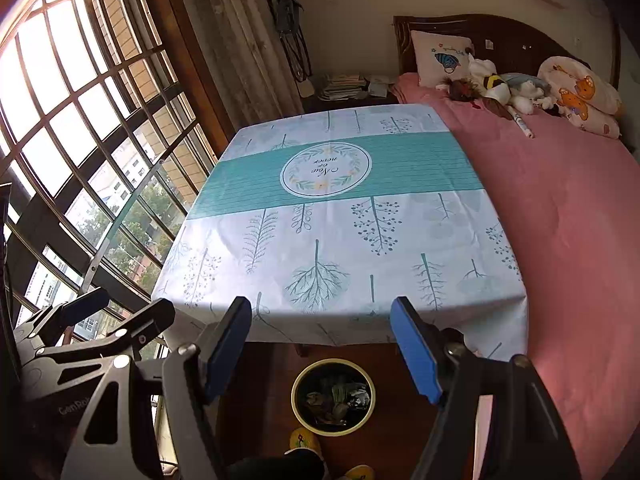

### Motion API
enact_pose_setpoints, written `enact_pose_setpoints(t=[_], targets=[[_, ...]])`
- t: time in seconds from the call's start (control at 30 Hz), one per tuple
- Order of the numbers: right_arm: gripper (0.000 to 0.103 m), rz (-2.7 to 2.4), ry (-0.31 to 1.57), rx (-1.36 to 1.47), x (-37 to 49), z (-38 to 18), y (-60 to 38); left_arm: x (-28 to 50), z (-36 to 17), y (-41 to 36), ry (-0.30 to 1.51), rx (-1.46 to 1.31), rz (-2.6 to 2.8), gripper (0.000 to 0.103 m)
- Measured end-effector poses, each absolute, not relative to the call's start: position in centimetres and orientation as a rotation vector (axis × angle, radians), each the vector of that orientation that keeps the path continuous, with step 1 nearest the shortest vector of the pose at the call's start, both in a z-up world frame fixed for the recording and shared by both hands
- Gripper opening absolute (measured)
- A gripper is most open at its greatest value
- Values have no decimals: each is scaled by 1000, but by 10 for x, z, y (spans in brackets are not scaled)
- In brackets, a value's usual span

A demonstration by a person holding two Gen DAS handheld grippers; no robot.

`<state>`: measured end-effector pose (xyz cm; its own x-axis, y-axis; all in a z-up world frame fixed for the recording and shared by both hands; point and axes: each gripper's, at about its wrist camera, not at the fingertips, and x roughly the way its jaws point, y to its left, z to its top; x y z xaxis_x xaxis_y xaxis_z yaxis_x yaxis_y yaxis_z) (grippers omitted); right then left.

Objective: Collect trash

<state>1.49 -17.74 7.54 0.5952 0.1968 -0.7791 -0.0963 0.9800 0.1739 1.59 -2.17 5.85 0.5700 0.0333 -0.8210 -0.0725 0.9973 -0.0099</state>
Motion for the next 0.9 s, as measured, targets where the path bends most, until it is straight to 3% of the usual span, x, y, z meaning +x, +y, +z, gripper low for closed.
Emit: enact_pose_setpoints(t=[0.9], targets=[[72,177,952,118,24,66,-166,24,50,-10,998,-12,71,95]])
